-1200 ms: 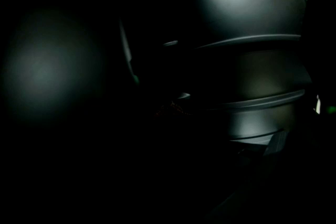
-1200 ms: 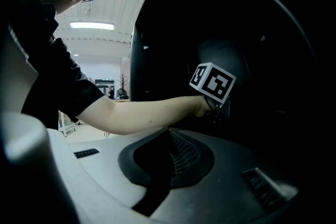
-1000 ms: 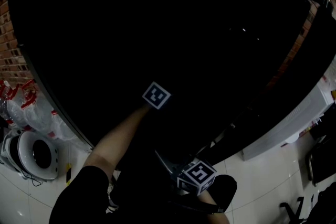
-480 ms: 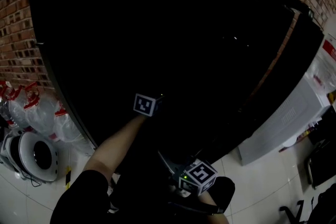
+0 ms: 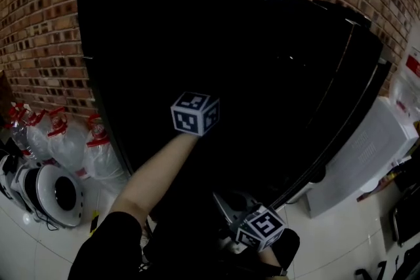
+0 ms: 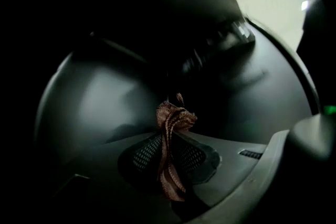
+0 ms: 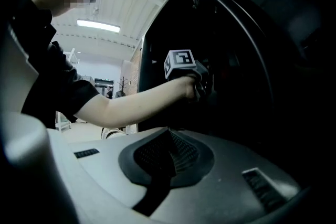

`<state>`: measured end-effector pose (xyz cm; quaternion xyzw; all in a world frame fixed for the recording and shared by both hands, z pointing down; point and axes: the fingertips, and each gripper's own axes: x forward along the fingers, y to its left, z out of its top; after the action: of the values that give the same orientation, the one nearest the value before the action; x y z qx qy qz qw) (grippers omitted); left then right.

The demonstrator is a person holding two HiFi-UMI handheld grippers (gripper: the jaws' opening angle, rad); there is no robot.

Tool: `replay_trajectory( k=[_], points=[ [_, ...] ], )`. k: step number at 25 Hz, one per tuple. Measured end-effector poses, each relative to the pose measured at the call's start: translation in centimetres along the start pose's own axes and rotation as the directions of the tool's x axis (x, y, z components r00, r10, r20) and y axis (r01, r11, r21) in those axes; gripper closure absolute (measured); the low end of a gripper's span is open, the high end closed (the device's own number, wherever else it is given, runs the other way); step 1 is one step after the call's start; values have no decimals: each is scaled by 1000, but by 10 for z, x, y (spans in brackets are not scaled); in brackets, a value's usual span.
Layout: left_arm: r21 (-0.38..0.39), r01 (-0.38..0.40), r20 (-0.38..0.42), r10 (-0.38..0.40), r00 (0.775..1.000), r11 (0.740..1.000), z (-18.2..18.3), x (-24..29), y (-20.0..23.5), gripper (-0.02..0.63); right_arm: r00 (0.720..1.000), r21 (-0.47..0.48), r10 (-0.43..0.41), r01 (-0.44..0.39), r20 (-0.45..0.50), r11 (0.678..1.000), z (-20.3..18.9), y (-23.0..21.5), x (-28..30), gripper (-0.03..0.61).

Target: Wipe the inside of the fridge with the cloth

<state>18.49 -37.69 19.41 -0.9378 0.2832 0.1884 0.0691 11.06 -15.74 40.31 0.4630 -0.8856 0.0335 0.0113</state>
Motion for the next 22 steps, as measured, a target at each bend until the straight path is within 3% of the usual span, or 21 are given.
replay_trajectory(
  k=[4,6,8,10,12,15,18,22],
  points=[
    [-60,-12,61,16,998,998,68,45,17,565,1000,1,-9,9,10,1000,5,-3,-6,574],
    [-33,-21,81,24,996,999,88,66,23,565,1000,-11,-11,11,11,1000,7,-5,-7,574],
    [63,-9,93,3,996,998,100,83,20,565,1000,-17,-11,11,15,1000,10,-8,-6,574],
    [105,23,98,-34,995,994,106,98,13,565,1000,-22,-9,9,15,1000,12,-10,-4,574],
    [100,56,113,-67,991,993,110,109,8,568,1000,-22,-11,11,12,1000,11,-12,-2,574],
    [64,48,135,-56,989,997,110,118,13,566,1000,-24,-21,21,6,999,8,-14,0,574],
    [124,4,141,-22,990,992,110,121,13,566,1000,-27,-21,21,3,999,7,-15,1,574],
    [229,-123,127,95,987,966,111,116,22,566,1000,-30,-13,13,1,999,7,-14,2,574]
  ],
)
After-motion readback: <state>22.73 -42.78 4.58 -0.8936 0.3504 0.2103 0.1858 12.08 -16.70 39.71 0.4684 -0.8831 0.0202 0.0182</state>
